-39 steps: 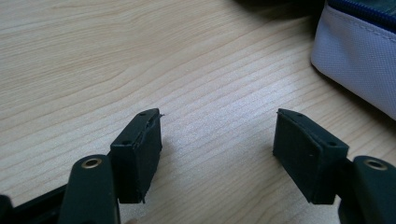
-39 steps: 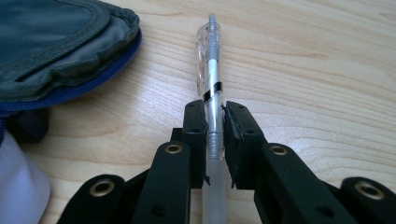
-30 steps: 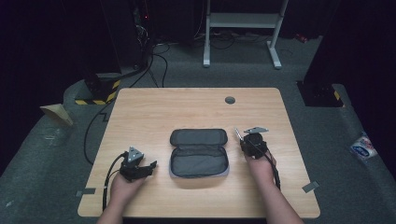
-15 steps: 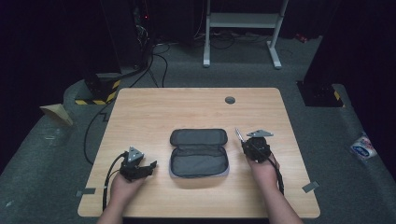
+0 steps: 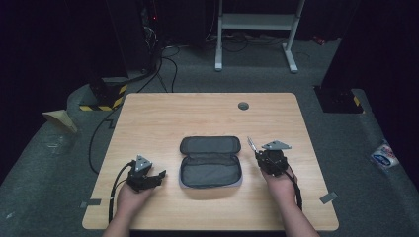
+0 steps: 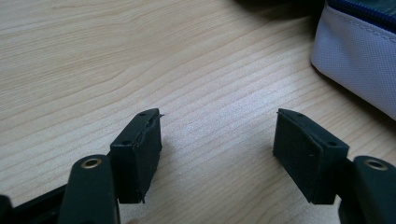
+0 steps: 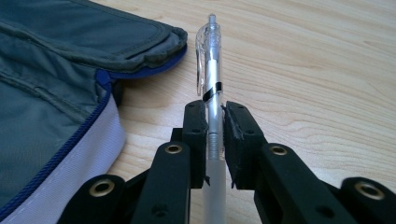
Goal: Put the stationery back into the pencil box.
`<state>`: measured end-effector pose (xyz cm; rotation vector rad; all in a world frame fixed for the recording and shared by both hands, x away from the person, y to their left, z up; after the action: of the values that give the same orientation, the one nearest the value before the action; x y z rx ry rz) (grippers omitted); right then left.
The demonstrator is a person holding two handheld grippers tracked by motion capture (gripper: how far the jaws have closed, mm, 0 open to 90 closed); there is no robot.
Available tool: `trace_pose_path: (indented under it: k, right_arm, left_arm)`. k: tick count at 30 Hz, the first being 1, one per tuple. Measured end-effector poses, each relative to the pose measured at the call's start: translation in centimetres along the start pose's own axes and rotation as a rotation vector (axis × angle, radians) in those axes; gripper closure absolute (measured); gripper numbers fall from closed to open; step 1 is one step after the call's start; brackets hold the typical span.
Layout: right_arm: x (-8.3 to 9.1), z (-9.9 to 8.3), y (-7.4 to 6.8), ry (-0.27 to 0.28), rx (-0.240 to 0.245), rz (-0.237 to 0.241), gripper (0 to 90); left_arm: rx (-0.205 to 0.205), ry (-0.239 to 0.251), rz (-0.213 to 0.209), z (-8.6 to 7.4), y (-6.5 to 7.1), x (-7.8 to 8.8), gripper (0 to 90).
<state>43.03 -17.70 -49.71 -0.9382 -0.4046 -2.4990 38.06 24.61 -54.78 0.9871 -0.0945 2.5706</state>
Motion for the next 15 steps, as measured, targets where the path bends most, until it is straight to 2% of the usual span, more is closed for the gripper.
trace_pose_path:
  k: [15]
  right_arm:
    - [1.4,1.1,-1.3,0.047,0.047,0.026,78.6]
  left_arm:
    - [0.0,0.0,0.0,0.0,0.0,0.0,32.5]
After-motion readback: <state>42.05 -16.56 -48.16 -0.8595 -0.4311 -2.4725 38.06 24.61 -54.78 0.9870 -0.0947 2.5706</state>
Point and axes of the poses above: each handheld gripper's, and its own axes: x roughly backward along the jaws, z roughly out of its top, y roughly to its right, the point moved 3 cm from there along -x, roughly forward along the jaws, and after that the axes turned 6 degrees about x, right-handed, at the moved point
